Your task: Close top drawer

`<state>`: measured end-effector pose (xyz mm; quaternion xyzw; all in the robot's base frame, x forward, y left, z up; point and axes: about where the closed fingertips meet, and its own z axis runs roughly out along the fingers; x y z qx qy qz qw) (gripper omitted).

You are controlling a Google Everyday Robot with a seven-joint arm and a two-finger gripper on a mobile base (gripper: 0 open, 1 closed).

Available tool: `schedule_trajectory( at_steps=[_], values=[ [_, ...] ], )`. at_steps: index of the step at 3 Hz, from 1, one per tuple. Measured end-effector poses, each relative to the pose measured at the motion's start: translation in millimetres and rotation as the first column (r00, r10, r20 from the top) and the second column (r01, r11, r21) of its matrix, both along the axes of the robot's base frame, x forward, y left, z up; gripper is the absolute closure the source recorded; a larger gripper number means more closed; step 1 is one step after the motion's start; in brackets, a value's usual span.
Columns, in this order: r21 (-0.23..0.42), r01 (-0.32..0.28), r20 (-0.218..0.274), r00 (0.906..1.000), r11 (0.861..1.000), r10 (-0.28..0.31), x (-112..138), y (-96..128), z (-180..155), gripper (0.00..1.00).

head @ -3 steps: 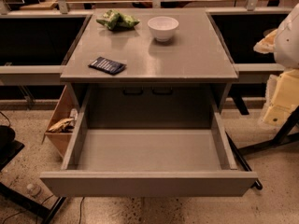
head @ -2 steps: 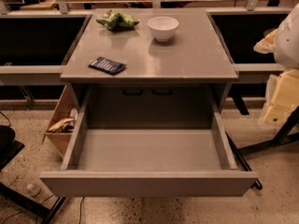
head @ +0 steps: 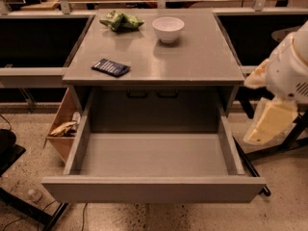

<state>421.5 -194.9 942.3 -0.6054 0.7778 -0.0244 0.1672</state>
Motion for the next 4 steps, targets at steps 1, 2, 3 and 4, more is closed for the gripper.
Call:
schedule_trajectory(
  at_steps=[1,2,3,4],
  values=[
    [0.056,0.044,-0.011,0.9990,0.997,-0.043,-31.0,11.9,-39.3,0.50],
    [0.123,0.076,-0.059,0.9959,0.989,-0.069,-65.8,30.3,-118.4,0.81],
    [0.150,0.105,-0.117,0.9892,0.983,-0.088,-88.2,40.7,-192.2,1.00],
    [0.181,0.131,-0.161,0.9816,0.975,-0.102,-113.0,51.8,-264.6,1.00]
  ],
)
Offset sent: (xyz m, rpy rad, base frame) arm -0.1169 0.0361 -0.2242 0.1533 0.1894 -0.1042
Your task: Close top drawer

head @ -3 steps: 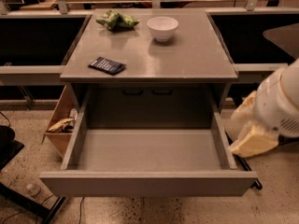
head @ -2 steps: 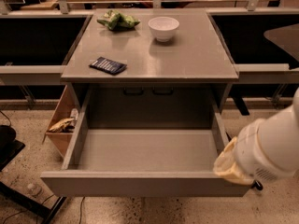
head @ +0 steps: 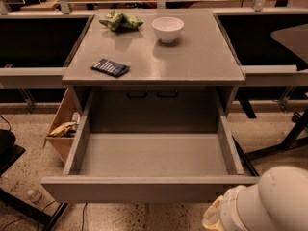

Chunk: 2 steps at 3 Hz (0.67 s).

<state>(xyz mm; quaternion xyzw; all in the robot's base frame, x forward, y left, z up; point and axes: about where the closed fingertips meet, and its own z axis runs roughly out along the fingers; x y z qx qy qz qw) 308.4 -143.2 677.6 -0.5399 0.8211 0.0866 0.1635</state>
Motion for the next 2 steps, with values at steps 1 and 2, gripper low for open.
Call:
schedule_trajectory(
  at_steps=[1,2],
  values=[
    [0.067,0.024,0.012,0.9996,0.997,-0.024,0.7,10.6,-52.8,1.00],
    [0.114,0.033,0.083,0.9956,0.993,-0.042,29.1,10.7,-83.0,1.00]
  ],
)
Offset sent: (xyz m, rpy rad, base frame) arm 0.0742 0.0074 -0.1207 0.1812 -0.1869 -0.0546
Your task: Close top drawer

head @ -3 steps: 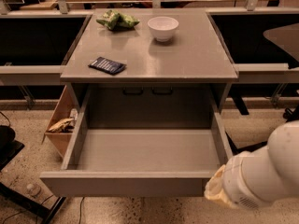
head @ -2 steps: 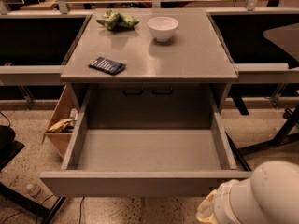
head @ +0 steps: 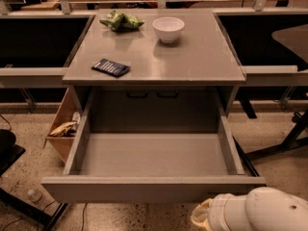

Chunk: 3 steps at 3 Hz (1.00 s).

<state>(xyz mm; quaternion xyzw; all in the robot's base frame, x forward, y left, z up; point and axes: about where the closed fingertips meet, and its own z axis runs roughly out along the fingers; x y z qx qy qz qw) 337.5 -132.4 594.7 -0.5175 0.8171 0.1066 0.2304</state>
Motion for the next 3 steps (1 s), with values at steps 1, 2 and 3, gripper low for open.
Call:
schedule_trajectory(
  at_steps=[1,2,3],
  values=[
    [0.041,0.002,0.108,0.9941,0.999,-0.006,38.0,-4.1,-10.2,1.00],
    [0.062,-0.001,0.162,0.9867,0.998,-0.009,50.0,-1.6,-8.4,1.00],
    [0.093,-0.031,0.188,0.9821,0.995,0.013,64.0,3.3,-3.2,1.00]
  ],
)
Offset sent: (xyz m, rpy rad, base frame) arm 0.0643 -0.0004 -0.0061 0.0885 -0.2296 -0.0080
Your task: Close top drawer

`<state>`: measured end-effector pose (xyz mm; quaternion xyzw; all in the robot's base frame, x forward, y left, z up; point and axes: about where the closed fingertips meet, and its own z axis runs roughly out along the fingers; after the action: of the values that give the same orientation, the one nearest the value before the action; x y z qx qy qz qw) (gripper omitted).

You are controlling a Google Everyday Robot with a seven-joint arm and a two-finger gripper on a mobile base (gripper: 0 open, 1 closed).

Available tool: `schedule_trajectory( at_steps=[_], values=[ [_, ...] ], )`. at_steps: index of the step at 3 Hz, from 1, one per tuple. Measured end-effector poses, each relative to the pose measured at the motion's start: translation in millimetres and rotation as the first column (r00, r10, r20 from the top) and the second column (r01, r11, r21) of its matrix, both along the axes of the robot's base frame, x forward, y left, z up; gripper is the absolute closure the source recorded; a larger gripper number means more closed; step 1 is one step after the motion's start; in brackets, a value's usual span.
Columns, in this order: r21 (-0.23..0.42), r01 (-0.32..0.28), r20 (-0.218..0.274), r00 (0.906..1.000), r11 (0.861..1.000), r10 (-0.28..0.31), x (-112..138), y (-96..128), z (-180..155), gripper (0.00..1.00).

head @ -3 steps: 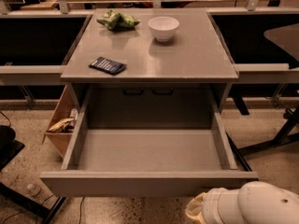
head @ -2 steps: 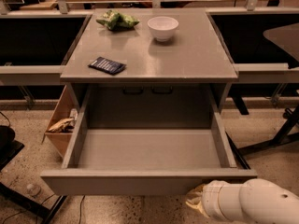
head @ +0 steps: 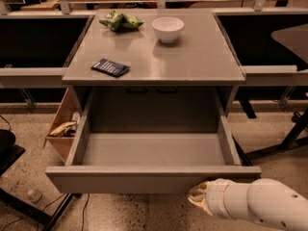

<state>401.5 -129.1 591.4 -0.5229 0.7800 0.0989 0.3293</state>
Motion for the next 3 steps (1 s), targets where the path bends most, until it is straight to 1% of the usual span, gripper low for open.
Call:
schedule_trajectory(
  at_steps=[2,3],
  values=[
    [0.014,0.001,0.010,1.0000,1.000,-0.001,12.9,-0.7,-4.1,1.00],
    [0.027,-0.011,0.031,0.9995,1.000,0.010,42.5,-1.2,-12.5,1.00]
  ],
)
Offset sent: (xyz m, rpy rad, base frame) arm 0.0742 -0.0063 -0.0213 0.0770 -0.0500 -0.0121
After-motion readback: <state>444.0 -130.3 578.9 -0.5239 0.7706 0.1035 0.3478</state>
